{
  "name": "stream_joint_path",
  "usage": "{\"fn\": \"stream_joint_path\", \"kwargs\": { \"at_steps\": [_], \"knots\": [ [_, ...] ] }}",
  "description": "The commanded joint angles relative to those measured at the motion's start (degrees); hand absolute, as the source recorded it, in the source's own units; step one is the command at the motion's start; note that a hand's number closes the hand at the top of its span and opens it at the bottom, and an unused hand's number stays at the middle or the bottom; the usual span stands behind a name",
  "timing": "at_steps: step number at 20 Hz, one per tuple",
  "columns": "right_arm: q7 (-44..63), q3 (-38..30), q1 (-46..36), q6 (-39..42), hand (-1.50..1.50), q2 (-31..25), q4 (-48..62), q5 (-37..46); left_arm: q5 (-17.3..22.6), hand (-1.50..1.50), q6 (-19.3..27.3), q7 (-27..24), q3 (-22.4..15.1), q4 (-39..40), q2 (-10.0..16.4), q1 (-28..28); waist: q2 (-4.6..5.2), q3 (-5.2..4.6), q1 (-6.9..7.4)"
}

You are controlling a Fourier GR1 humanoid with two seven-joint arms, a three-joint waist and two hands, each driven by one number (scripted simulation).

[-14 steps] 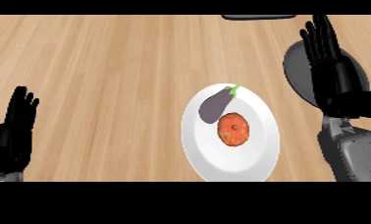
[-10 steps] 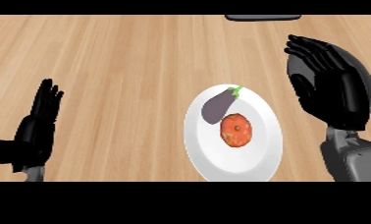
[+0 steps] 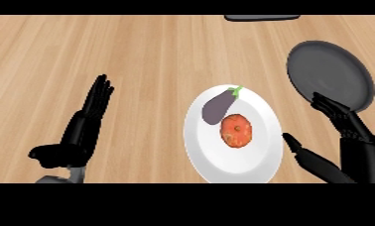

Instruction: Pick the squash from the plate and place it in the pan

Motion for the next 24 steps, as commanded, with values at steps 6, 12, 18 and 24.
{"fn": "stream_joint_path", "kwargs": {
  "at_steps": [6,12,18,24],
  "knots": [
    [7.72,1.14,14.07,2.46,-1.50,-8.75,-14.41,11.78,-2.76,0.00,-0.42,2.95,-2.12,-0.73,-2.07,-1.78,0.30,0.00,2.14],
    [29.05,2.49,0.75,10.03,-1.50,-14.48,-14.95,16.12,-2.43,0.00,-3.18,-0.44,-1.90,0.72,-2.24,-0.29,0.64,-0.10,3.92],
    [41.26,10.74,-9.68,19.84,-1.50,-16.40,-7.86,20.53,-3.69,0.00,-1.73,2.78,-3.30,1.44,-5.17,-4.13,0.73,-0.08,4.41],
    [50.32,21.20,-19.62,26.47,-1.50,-11.03,0.91,27.02,-2.97,0.00,-3.46,1.99,-0.52,2.10,-3.87,-4.49,0.62,-0.03,4.06]
  ]
}}
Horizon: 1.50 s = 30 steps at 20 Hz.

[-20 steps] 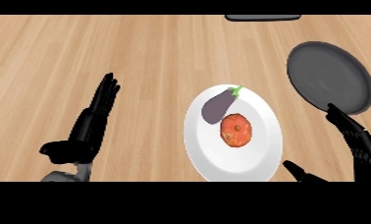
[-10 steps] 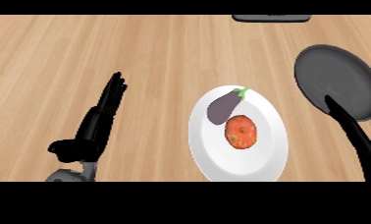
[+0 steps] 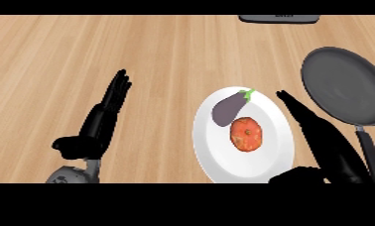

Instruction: Pick the squash from the plate and place it in the pan

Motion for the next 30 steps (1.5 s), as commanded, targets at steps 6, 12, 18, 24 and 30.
{"fn": "stream_joint_path", "kwargs": {
  "at_steps": [6,12,18,24,30],
  "knots": [
    [7.71,5.91,-6.39,7.57,-1.50,9.36,8.56,7.43,-3.45,0.00,0.94,0.52,0.44,-0.05,-4.03,0.96,-0.27,0.10,-1.46],
    [9.38,4.30,-6.09,10.85,-1.50,14.84,9.79,10.19,-5.76,0.00,-1.45,1.28,1.70,-2.43,-3.99,4.10,-0.29,0.10,-1.41],
    [2.94,3.02,-4.87,6.21,-1.50,19.42,16.39,15.94,-5.88,0.00,-4.30,1.15,4.81,0.04,-5.70,1.86,-0.25,0.11,-1.49],
    [-2.24,-1.36,-7.38,6.36,-1.50,20.99,22.85,16.39,-8.30,0.00,-3.31,5.59,3.56,-3.87,-7.85,2.33,-0.24,0.11,-1.36],
    [-5.39,-0.10,-4.42,2.41,-1.50,23.72,30.28,19.97,-7.98,0.00,-6.31,0.22,5.89,-3.22,-6.44,6.30,-0.26,0.12,-1.23]
  ]
}}
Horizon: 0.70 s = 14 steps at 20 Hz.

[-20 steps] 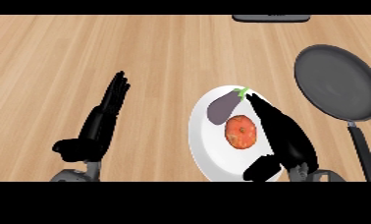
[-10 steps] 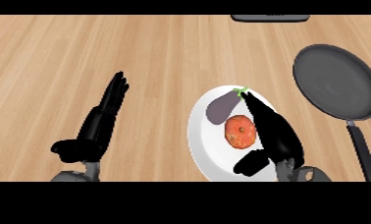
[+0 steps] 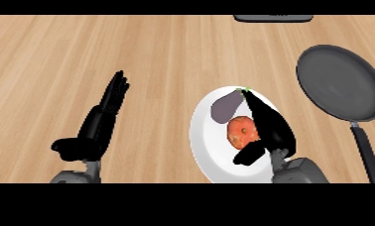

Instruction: Pick the squash from the plate and place it in the pan

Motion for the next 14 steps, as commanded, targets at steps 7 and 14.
{"fn": "stream_joint_path", "kwargs": {
  "at_steps": [7,14],
  "knots": [
    [-7.41,2.00,-4.66,3.66,1.50,0.11,11.97,4.13,-2.34,0.00,-0.19,-0.57,-1.19,-0.11,-2.66,0.59,0.13,0.02,0.35],
    [-11.58,1.76,-2.17,-1.30,1.50,0.25,13.60,8.76,-2.34,0.00,-0.98,-0.88,0.62,-1.31,-2.04,2.46,0.04,0.03,0.17]
  ]
}}
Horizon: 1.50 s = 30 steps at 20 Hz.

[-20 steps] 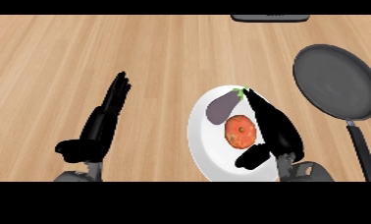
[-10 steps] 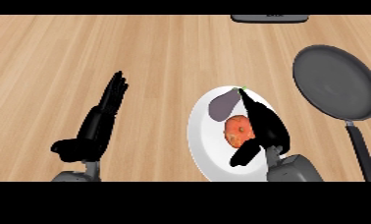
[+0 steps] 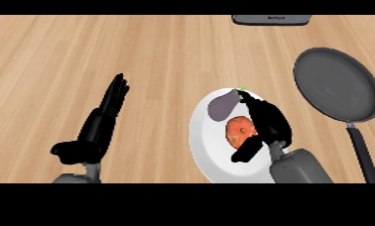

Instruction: Pick the squash from the plate and place it in the pan

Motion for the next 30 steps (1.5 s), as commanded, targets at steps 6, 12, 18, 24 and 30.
{"fn": "stream_joint_path", "kwargs": {
  "at_steps": [6,12,18,24,30],
  "knots": [
    [-0.03,-0.84,1.24,-5.81,1.50,1.00,-2.57,7.64,-2.46,0.00,1.29,2.02,-1.12,-2.15,-2.53,0.21,1.11,0.79,0.02],
    [11.50,-3.28,-3.97,-10.57,1.50,5.03,-3.41,15.17,1.38,0.00,-3.28,3.27,1.83,-4.52,1.31,0.86,1.09,0.77,0.58],
    [27.16,-5.11,-19.32,-11.65,1.50,9.32,1.35,27.20,-1.31,0.00,-0.72,2.66,-0.19,-2.04,-1.41,0.15,1.13,0.74,0.84],
    [28.73,-7.01,-20.39,-19.27,1.50,9.80,-2.10,31.88,-0.23,0.00,-2.07,1.21,1.70,-1.49,-0.47,1.05,1.11,0.78,0.16],
    [31.99,-12.31,-18.48,-16.96,1.50,8.77,-12.97,30.01,-2.00,0.00,0.02,2.09,0.40,-2.57,-2.42,0.56,0.84,0.79,-0.70]
  ]
}}
